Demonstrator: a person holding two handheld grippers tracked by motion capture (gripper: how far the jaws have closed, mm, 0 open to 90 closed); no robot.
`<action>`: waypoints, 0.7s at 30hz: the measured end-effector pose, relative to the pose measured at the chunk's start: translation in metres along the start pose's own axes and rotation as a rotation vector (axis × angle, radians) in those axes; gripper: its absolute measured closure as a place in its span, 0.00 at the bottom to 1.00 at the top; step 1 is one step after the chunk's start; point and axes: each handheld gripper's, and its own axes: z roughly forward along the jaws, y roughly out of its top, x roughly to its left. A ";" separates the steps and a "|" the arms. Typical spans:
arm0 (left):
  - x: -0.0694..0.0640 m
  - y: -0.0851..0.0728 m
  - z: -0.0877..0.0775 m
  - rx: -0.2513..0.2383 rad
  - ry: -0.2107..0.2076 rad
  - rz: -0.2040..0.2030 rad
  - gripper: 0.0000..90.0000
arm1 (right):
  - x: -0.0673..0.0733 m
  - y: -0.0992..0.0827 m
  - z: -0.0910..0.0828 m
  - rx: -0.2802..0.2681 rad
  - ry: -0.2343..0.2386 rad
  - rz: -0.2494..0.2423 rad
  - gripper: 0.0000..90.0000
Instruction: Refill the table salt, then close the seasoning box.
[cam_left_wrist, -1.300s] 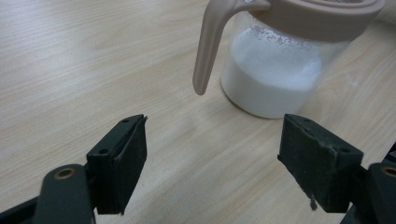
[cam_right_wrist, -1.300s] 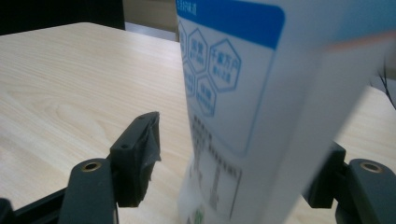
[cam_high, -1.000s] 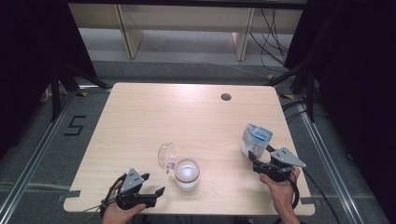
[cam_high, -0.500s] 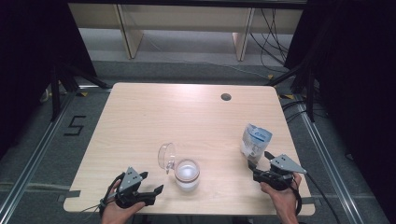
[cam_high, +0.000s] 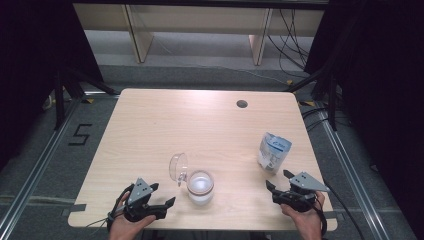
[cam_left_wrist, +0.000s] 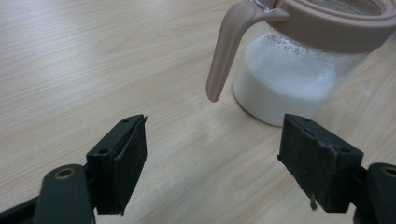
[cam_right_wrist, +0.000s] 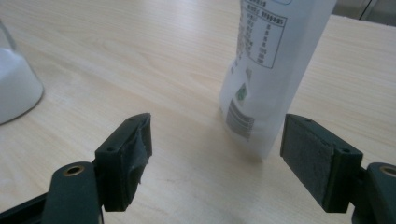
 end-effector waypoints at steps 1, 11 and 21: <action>0.000 0.000 0.000 -0.008 -0.003 -0.010 0.25 | 0.001 0.000 -0.001 0.002 0.002 0.001 0.28; 0.004 0.002 -0.001 -0.027 0.005 -0.027 0.25 | 0.011 -0.004 -0.006 0.042 0.042 -0.020 0.27; 0.016 0.012 -0.009 -0.077 0.016 -0.101 0.26 | 0.019 -0.004 -0.010 0.064 0.066 0.012 0.27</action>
